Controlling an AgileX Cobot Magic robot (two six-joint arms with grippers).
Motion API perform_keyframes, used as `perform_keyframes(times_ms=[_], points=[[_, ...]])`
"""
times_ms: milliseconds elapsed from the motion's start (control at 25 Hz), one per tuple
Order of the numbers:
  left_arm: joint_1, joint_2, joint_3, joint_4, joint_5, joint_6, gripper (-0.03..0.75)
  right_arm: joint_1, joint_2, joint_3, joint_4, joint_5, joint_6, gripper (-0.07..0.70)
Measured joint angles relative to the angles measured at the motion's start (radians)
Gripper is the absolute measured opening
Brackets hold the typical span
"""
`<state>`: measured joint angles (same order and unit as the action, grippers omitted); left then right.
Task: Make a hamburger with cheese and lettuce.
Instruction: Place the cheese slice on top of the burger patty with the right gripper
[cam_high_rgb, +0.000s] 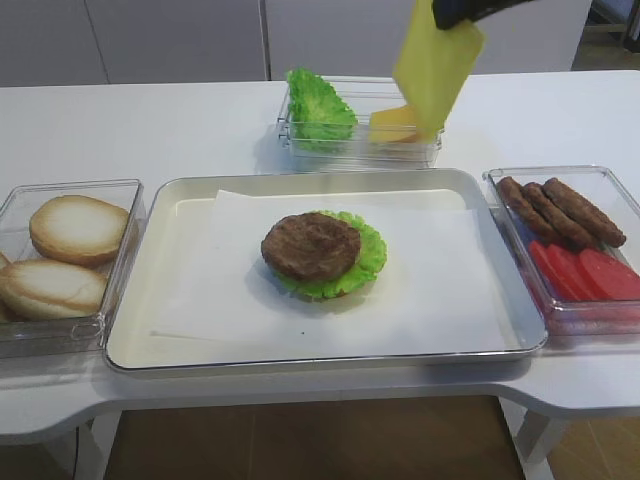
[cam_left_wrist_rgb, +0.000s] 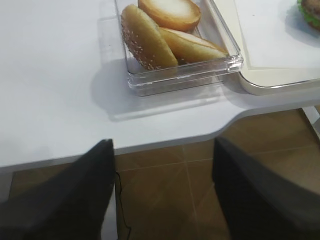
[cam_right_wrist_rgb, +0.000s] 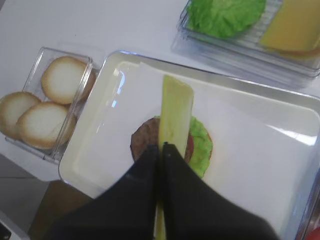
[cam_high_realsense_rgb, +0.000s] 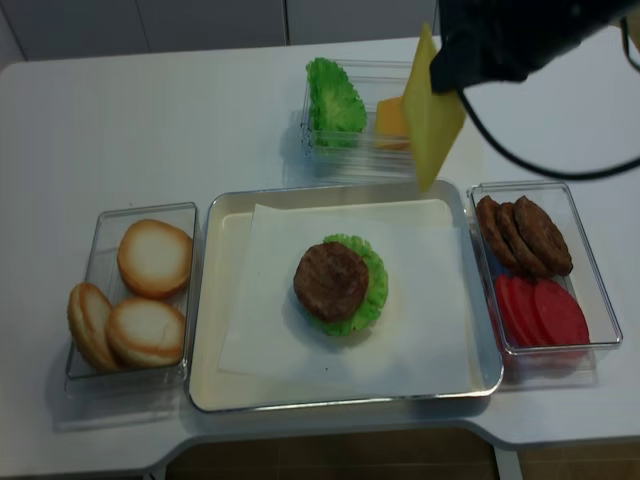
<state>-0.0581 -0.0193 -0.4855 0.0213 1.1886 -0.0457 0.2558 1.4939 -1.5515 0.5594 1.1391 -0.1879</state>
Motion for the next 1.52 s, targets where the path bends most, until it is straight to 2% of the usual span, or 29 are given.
perform_keyframes(times_ms=[120, 240, 400, 600, 760, 1080, 1520], points=[[0.000, 0.000, 0.000, 0.000, 0.000, 0.000, 0.459, 0.032, -0.029, 0.081, 0.000, -0.002, 0.002, 0.001], [0.000, 0.000, 0.000, 0.000, 0.000, 0.000, 0.459, 0.060, -0.054, 0.173, 0.016, -0.040, 0.002, 0.001], [0.000, 0.000, 0.000, 0.000, 0.000, 0.000, 0.459, 0.104, -0.066, 0.282, 0.083, -0.129, -0.013, 0.001], [0.000, 0.000, 0.000, 0.000, 0.000, 0.000, 0.459, 0.141, -0.066, 0.381, 0.236, -0.258, -0.096, 0.001], [0.000, 0.000, 0.000, 0.000, 0.000, 0.000, 0.459, 0.142, -0.051, 0.408, 0.366, -0.316, -0.169, 0.001], [0.000, 0.000, 0.000, 0.000, 0.000, 0.000, 0.459, 0.142, 0.065, 0.411, 0.648, -0.326, -0.335, 0.001], [0.000, 0.000, 0.000, 0.000, 0.000, 0.000, 0.459, 0.142, 0.170, 0.411, 0.719, -0.320, -0.418, 0.001]])
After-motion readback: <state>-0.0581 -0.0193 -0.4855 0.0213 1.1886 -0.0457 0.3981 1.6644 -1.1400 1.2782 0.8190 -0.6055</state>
